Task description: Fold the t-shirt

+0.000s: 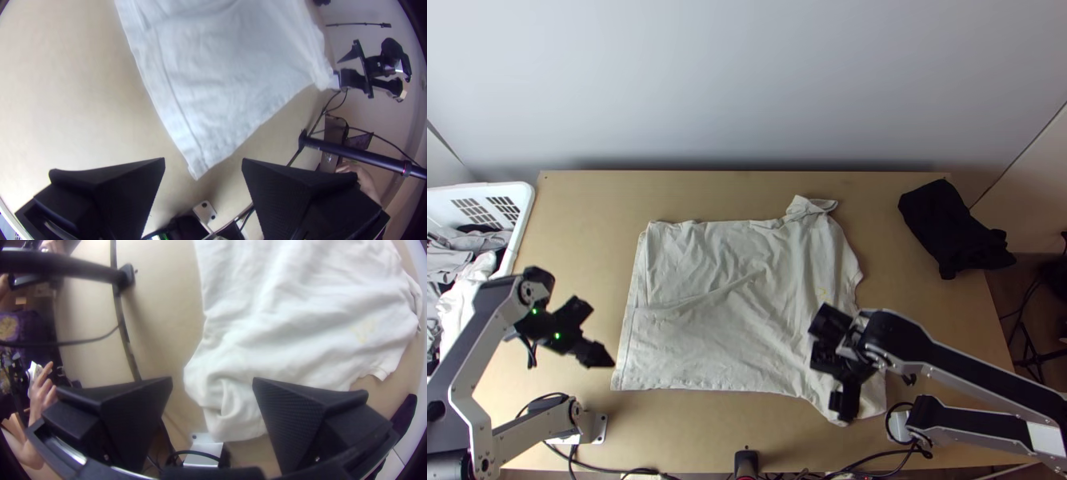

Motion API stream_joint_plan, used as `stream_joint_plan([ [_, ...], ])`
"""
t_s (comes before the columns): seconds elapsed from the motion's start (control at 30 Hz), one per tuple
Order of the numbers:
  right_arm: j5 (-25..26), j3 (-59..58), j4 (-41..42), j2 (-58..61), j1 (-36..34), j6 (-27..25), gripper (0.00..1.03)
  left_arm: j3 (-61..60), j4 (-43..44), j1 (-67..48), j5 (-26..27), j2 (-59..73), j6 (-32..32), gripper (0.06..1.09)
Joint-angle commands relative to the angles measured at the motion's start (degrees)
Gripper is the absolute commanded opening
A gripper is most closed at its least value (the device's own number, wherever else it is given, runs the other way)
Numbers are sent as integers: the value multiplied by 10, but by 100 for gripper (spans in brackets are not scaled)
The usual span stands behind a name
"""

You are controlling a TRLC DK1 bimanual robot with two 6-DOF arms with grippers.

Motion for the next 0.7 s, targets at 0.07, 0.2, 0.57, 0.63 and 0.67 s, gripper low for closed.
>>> stream_joint_plan([
  [0.07,-5,179,-30,58,-98,-2,89,172,128,-41,71,96,-159,93],
  [0.2,-8,235,-39,84,-119,8,89,243,236,-75,65,179,-262,93],
  [0.57,-12,257,0,106,-160,45,89,418,435,-114,-23,409,-363,93],
  [0.63,-12,254,9,107,-163,50,89,451,434,-116,-24,440,-368,93],
  [0.67,-12,251,16,108,-168,51,89,464,433,-117,-27,451,-370,93],
])
